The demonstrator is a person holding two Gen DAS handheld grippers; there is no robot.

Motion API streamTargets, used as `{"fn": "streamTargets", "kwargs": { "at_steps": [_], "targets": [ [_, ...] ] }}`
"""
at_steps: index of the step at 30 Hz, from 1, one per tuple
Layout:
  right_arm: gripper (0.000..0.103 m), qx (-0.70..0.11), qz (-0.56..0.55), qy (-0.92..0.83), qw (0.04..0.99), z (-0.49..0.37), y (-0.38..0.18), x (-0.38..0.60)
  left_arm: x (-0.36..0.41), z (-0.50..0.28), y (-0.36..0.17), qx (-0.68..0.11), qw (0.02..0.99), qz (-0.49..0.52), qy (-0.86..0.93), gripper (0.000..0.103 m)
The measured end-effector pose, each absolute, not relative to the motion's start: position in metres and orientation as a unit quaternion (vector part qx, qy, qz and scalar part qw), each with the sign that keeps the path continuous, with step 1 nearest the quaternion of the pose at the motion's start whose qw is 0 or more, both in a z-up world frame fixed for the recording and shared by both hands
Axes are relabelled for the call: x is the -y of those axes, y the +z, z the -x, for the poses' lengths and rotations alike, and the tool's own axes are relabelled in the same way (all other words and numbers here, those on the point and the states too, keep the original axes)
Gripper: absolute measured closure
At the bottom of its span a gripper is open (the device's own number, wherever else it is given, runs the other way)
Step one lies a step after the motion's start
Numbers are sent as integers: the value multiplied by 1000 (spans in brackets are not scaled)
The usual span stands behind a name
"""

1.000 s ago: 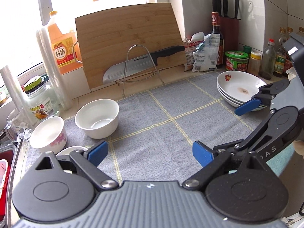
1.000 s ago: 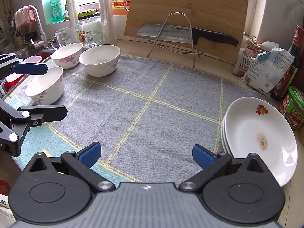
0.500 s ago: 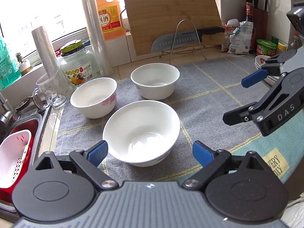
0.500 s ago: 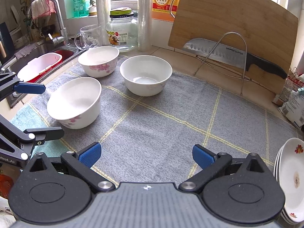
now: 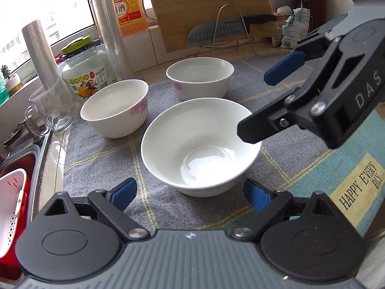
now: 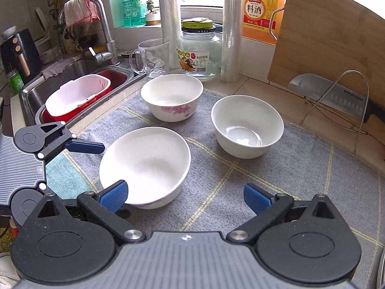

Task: Organize plates and bowls
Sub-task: 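Withdraw both tools from the stack and move toward the white bowls, then close the right tool on the rim of the large plain white bowl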

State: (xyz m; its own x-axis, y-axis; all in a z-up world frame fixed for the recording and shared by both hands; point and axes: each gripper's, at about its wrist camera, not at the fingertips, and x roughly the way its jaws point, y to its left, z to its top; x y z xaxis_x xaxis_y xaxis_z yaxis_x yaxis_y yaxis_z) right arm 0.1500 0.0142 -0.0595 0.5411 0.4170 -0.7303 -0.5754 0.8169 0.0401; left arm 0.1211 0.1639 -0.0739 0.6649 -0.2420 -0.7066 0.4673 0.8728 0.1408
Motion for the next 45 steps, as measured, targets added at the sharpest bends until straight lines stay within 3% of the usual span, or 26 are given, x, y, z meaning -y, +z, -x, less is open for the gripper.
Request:
{"fn": "streamTargets", "kwargs": {
  "at_steps": [10, 21, 45],
  "targets": [
    [0, -405, 81, 317, 854, -175, -74, -44, -170, -126, -76, -344, 897, -146, -234, 13],
    [15, -419, 72, 340, 839, -181, -79, -52, -170, -127, -76, -340, 894, -144, -253, 18],
    [15, -408, 52, 305, 859, -152, -60, 1, -117, -118, -56, -328, 876, -173, -307, 18]
  ]
}}
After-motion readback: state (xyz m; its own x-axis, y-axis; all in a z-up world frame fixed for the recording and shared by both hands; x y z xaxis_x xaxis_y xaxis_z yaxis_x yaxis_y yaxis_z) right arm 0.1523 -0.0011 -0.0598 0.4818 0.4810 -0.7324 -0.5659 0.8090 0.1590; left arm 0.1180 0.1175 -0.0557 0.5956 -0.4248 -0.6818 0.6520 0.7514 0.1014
